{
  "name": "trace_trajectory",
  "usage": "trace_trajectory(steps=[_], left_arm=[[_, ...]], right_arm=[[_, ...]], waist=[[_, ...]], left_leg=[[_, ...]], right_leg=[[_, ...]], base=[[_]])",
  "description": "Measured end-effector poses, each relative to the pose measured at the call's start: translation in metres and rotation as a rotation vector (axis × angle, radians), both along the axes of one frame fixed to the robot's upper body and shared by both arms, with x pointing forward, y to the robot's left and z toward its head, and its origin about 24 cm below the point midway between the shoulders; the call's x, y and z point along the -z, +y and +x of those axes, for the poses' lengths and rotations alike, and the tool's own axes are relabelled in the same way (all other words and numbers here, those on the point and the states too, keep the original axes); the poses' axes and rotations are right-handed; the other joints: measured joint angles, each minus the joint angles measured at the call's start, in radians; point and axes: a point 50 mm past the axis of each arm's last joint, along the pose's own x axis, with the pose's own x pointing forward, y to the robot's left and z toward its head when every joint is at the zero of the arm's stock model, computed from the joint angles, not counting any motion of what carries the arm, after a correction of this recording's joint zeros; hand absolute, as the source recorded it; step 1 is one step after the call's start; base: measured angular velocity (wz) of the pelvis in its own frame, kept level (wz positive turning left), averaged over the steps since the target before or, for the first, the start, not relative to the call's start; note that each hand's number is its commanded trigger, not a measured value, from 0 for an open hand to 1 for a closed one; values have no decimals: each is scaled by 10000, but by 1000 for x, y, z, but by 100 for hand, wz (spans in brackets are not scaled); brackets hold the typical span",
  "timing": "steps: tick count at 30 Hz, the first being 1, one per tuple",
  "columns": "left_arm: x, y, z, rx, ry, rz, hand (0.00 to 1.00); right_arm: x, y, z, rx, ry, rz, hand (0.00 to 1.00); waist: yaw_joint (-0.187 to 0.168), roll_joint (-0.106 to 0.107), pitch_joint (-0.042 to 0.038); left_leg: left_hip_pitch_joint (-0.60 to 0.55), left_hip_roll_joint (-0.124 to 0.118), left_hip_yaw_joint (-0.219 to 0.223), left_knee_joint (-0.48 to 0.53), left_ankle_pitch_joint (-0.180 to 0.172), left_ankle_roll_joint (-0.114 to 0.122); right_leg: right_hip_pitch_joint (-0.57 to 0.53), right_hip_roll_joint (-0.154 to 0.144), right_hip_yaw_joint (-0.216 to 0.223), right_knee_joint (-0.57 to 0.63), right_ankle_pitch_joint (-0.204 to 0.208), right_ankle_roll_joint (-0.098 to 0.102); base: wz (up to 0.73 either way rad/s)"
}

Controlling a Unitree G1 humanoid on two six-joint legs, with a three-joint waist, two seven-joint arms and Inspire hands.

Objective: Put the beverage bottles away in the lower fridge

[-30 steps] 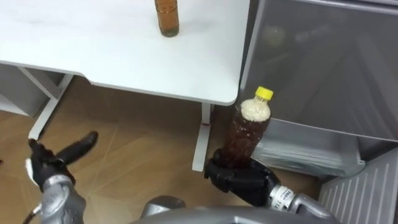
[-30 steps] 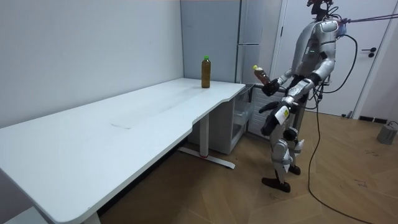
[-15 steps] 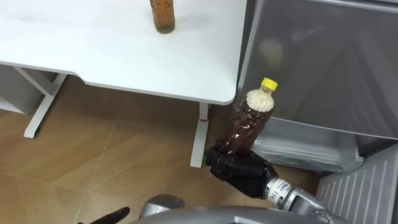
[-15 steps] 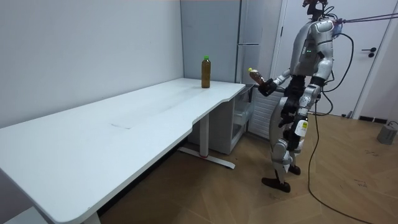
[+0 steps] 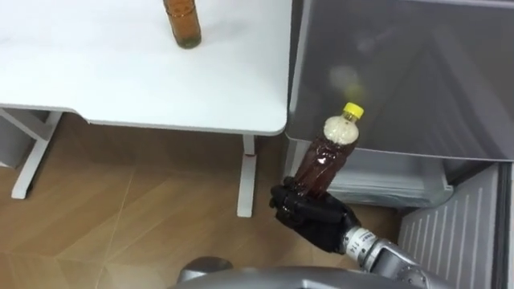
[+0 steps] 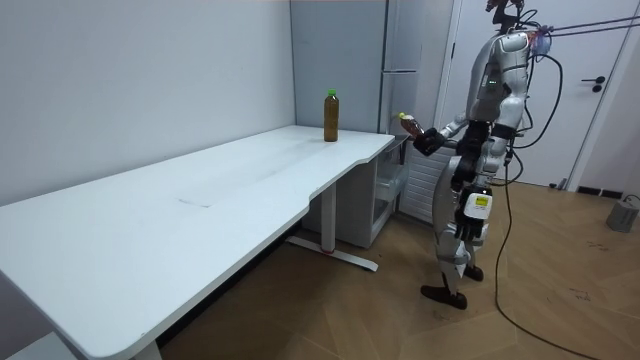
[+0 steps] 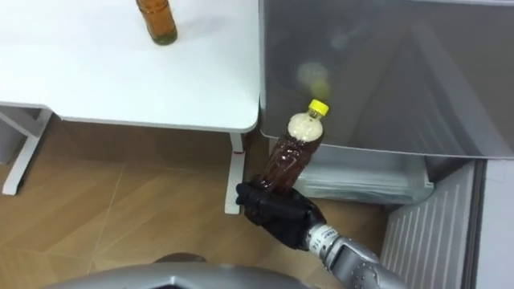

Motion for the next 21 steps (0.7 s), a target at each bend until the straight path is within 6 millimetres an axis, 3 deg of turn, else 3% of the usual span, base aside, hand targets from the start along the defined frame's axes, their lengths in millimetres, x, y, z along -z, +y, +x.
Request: trace_trajectory(steps=[6,17,21], left_arm=[[2,-7,5,1552,234,-93,0],[2,-10,7,2229,314,-8,0],[2,-10,6,2210,376,73,0]], right_arm=[[-2,0,3,1241,351,859,100],[3,-12,3,2804,1091,896,100],[4,-19,2,3653,1408,909,100]], waist=[[-325,37,-43],[-832,-70,-68],[-914,-6,-70]], left_leg=[[67,22,85,21,2,3],[97,107,410,-4,-4,0],[148,120,477,-1,-23,9]], right_leg=[[-15,1,134,131,1,-1],[-176,48,477,160,22,-24],[-158,48,528,161,33,-20]], base=[[-3],[-9],[-4]])
